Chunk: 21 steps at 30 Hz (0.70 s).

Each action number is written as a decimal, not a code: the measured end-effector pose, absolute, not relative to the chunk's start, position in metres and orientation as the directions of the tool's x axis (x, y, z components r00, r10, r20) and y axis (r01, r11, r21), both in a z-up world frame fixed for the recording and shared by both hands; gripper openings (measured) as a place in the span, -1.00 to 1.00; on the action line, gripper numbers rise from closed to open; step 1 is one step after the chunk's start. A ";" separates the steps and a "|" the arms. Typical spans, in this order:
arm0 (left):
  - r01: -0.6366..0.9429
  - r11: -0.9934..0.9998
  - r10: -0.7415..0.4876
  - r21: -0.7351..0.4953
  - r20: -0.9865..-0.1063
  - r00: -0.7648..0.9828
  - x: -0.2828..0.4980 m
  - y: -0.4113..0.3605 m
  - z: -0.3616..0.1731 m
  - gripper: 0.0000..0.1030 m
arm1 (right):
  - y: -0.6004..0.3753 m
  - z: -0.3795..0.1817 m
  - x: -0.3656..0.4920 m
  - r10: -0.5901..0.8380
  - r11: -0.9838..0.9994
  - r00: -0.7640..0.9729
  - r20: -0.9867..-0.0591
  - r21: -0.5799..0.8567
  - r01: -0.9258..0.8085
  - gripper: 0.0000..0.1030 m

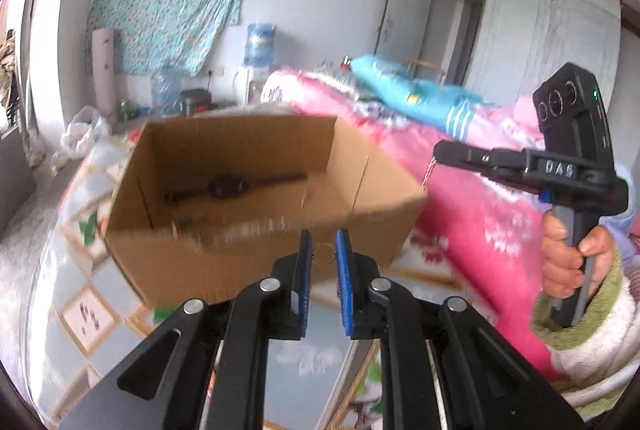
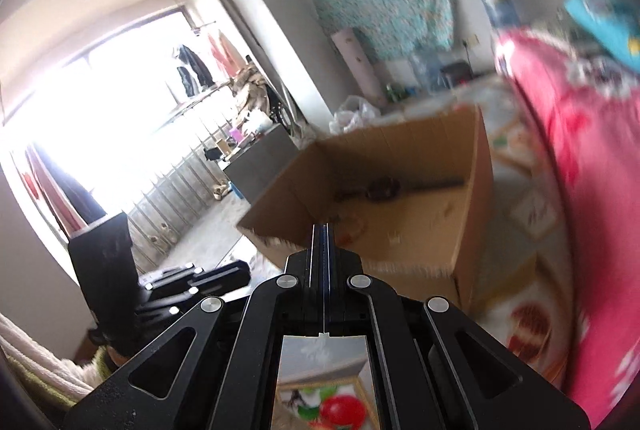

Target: Organize jewelry

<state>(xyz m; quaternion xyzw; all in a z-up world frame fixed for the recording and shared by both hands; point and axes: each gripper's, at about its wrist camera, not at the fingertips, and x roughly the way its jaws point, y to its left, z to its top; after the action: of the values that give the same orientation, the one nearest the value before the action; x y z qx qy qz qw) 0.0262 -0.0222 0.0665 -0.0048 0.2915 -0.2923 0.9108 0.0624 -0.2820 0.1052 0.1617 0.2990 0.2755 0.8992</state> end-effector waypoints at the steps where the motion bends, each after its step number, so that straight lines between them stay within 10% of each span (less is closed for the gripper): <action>1: 0.533 0.825 -0.542 -0.187 -0.530 0.653 0.036 -0.021 0.073 -0.77 | -0.279 0.111 0.069 0.583 0.806 0.670 -0.459 0.432 -0.405 -1.00; 21: 0.467 0.853 -0.354 -0.234 -0.917 0.187 0.268 -0.102 0.014 -0.77 | -0.240 0.061 0.164 0.416 0.867 0.436 -0.798 0.204 -0.454 -1.00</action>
<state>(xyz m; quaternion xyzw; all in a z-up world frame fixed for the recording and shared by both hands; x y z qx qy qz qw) 0.2684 -0.1022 0.0140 0.0492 0.5791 -0.2670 0.7687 0.1642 -0.2401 0.0612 -0.0203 0.4648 0.2568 0.8471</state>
